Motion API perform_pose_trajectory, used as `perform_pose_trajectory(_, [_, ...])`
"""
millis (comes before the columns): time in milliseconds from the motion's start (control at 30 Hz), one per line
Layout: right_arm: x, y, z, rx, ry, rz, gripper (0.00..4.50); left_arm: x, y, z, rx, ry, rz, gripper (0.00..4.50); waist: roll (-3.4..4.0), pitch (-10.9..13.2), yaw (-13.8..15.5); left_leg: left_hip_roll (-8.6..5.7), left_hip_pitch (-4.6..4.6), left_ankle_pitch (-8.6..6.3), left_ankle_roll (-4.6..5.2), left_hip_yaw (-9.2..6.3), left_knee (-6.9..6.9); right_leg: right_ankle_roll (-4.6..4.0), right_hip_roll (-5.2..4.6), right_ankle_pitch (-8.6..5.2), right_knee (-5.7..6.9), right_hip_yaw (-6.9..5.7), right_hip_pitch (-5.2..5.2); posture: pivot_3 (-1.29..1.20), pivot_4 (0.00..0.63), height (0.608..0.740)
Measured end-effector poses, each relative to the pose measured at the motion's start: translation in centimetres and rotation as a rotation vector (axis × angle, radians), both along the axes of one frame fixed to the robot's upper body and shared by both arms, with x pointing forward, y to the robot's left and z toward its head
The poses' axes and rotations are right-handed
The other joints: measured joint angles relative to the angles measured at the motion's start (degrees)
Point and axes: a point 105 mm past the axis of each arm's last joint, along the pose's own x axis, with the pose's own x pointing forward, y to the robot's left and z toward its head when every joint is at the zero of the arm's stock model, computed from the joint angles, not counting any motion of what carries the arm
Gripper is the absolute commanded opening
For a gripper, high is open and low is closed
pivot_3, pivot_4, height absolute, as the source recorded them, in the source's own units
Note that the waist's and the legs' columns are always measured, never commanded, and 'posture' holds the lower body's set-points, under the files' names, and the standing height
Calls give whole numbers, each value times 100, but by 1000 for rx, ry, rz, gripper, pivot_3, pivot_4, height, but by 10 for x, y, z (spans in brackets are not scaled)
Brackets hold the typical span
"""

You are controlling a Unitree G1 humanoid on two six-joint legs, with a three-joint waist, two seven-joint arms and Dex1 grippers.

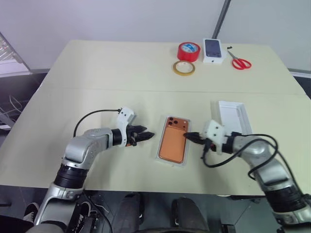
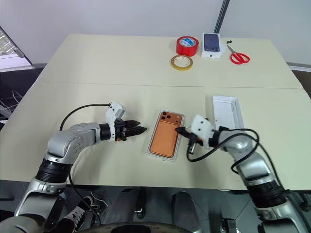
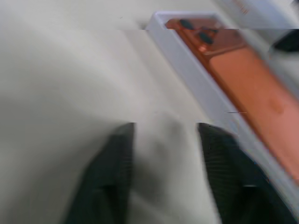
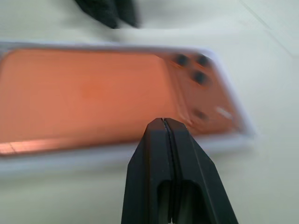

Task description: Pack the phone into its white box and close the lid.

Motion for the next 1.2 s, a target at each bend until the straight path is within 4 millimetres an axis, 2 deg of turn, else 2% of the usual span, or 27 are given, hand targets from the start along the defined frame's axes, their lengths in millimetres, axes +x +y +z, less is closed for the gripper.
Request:
perform_pose_trajectory(67, [-3, -11, -2, -21, 8, -27, 0, 2, 2, -2, 43, -42, -17, 35, 0, 0, 1, 0, 0, 0, 0, 0, -2, -8, 0, -4, -1, 0, -2, 0, 150, 728])
perform_pose_trajectory(233, [-9, -14, -15, -78, 25, -30, 0, -2, -15, -6, 58, -36, -100, 11, 1, -1, 9, 0, 0, 0, 1, 0, 4, -12, -2, -7, -1, 1, 3, 0, 150, 728])
perform_pose_trajectory(367, [-11, -6, -27, -153, 13, 17, 0, -8, -37, -7, 84, -18, -201, 11, 3, -2, 20, -2, -1, -4, 7, 2, 10, -13, -3, -7, -4, 0, 8, 0, 150, 728])
perform_pose_trajectory(467, [-7, 1, -25, -122, 1, 18, 0, -10, -54, -8, 71, -2, -251, 11, 3, -2, 23, -2, -1, -3, 9, 2, 17, -7, -2, -4, -2, -1, 11, 0, 150, 728])
perform_pose_trajectory(567, [0, -6, -25, -141, -5, -16, 0, -8, -64, -8, 68, 17, -278, 11, 3, -3, 58, -4, 2, -7, 15, 1, 28, -10, -3, -5, -4, -4, 24, 0, 150, 728])
perform_pose_trajectory(733, [14, -40, -24, -218, -4, -116, 0, -1, -106, -9, 12, 38, -322, 11, 5, -4, 229, -25, 0, -18, 38, 1, 49, -15, -21, -8, -13, -8, 39, 0, 150, 728])
perform_pose_trajectory(833, [15, -54, -21, -240, -2, -144, 0, 2, -121, -9, 5, 35, -347, 11, 6, -4, 228, -34, -2, -23, 48, 2, 48, -2, -26, -1, -23, -7, 41, 0, 150, 728])
perform_pose_trajectory(1000, [8, -67, -23, -256, 18, -167, 0, 8, -134, -10, -3, 19, -367, 11, 5, -3, 184, -34, 0, -23, 48, 2, 49, 3, -25, 1, -21, -8, 44, 0, 150, 728])
perform_pose_trajectory(1200, [4, -72, -23, -270, 21, -162, 0, 10, -139, -10, -5, 6, -380, 11, 5, -3, 158, -34, 0, -23, 48, 2, 47, 6, -23, 3, -21, -8, 43, 0, 150, 728])
